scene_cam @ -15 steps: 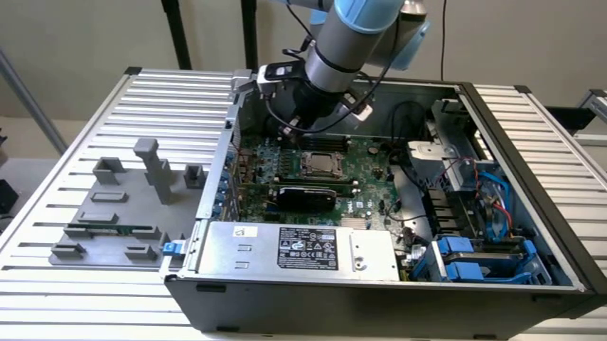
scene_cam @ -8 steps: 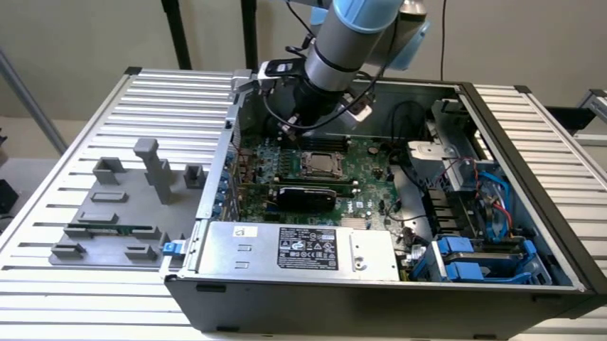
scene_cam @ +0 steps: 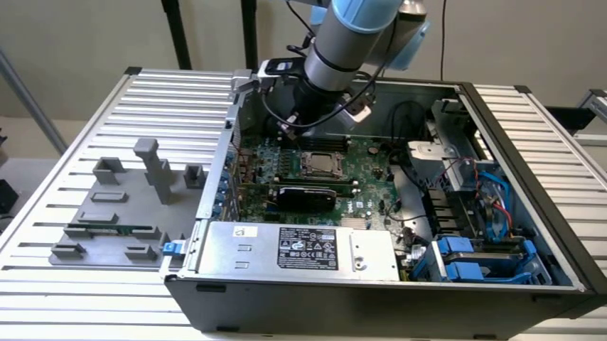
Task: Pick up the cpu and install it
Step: 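Install the first cpu locking lever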
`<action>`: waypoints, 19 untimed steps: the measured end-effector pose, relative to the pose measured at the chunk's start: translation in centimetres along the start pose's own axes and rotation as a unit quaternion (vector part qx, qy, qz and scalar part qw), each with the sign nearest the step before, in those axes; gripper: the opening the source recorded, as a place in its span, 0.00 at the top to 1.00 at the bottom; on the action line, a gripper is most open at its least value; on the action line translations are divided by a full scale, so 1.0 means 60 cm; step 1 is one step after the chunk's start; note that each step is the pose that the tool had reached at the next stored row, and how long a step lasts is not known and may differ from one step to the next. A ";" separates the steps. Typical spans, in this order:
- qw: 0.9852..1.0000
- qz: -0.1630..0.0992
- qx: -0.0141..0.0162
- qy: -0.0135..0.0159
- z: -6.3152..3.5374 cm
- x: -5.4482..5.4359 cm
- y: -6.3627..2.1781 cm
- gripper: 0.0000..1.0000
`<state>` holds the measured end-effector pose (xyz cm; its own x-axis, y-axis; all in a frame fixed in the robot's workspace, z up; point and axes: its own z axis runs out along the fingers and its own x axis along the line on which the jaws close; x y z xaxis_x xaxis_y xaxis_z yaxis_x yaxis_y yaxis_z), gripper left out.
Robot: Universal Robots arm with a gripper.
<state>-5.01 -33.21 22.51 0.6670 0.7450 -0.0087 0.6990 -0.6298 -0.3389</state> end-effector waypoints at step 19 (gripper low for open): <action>1.000 0.006 0.014 0.020 -0.018 -0.039 -0.019 0.89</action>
<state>-7.08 -34.49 23.94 0.6855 0.7277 0.0249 0.6838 -0.6317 -0.3652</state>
